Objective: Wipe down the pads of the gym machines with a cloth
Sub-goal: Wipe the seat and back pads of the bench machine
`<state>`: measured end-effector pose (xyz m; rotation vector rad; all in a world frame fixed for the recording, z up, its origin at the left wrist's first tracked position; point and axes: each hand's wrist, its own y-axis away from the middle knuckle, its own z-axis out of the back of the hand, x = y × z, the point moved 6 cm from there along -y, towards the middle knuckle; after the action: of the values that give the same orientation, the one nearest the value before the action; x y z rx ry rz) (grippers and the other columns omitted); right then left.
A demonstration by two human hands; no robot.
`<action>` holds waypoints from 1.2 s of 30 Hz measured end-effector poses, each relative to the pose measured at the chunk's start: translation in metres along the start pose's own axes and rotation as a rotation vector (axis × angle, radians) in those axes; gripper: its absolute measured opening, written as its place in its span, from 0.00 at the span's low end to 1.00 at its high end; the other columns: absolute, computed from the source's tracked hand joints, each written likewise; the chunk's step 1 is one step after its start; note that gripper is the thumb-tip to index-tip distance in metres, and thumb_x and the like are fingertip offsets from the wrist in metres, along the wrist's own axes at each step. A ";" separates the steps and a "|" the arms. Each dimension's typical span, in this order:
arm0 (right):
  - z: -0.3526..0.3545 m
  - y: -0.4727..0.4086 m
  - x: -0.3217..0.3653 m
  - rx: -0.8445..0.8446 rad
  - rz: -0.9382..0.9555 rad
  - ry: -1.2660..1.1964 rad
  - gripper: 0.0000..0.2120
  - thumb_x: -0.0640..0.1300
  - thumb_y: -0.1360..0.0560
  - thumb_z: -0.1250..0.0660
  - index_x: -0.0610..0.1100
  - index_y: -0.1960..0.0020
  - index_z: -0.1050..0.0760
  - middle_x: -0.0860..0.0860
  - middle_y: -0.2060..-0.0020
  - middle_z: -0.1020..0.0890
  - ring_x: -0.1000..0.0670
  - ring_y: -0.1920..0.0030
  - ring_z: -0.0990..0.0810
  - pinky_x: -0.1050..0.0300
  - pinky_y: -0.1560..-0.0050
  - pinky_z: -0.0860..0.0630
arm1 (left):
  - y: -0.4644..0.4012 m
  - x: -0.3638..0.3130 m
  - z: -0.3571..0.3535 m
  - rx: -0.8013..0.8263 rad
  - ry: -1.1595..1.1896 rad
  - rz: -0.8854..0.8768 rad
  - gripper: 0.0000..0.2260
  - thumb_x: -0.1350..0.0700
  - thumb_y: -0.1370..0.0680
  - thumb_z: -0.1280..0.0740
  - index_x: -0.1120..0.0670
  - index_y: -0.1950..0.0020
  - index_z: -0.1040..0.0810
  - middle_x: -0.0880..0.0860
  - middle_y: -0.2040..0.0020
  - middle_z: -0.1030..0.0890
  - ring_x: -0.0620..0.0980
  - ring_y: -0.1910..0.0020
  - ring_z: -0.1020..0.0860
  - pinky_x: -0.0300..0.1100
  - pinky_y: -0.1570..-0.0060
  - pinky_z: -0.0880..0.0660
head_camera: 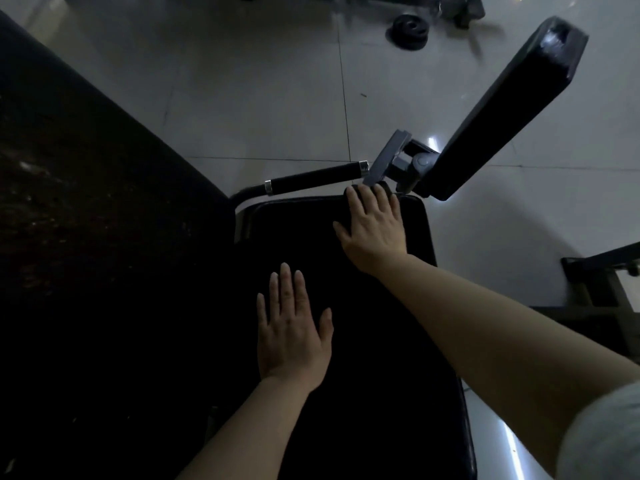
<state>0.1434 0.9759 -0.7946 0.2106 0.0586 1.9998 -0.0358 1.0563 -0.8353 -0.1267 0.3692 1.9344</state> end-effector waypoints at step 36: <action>-0.033 -0.040 0.151 0.147 0.507 0.030 0.23 0.47 0.19 0.48 0.46 0.25 0.43 0.50 0.25 0.40 0.48 0.24 0.47 0.53 0.27 0.54 | -0.002 0.001 0.000 -0.073 0.026 -0.049 0.30 0.45 0.26 0.46 0.62 0.30 0.31 0.60 0.26 0.35 0.57 0.27 0.38 0.53 0.29 0.49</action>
<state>0.1114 1.1307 -0.8146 0.3128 0.1872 2.5065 -0.0343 1.0584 -0.8360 -0.2066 0.3098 1.8994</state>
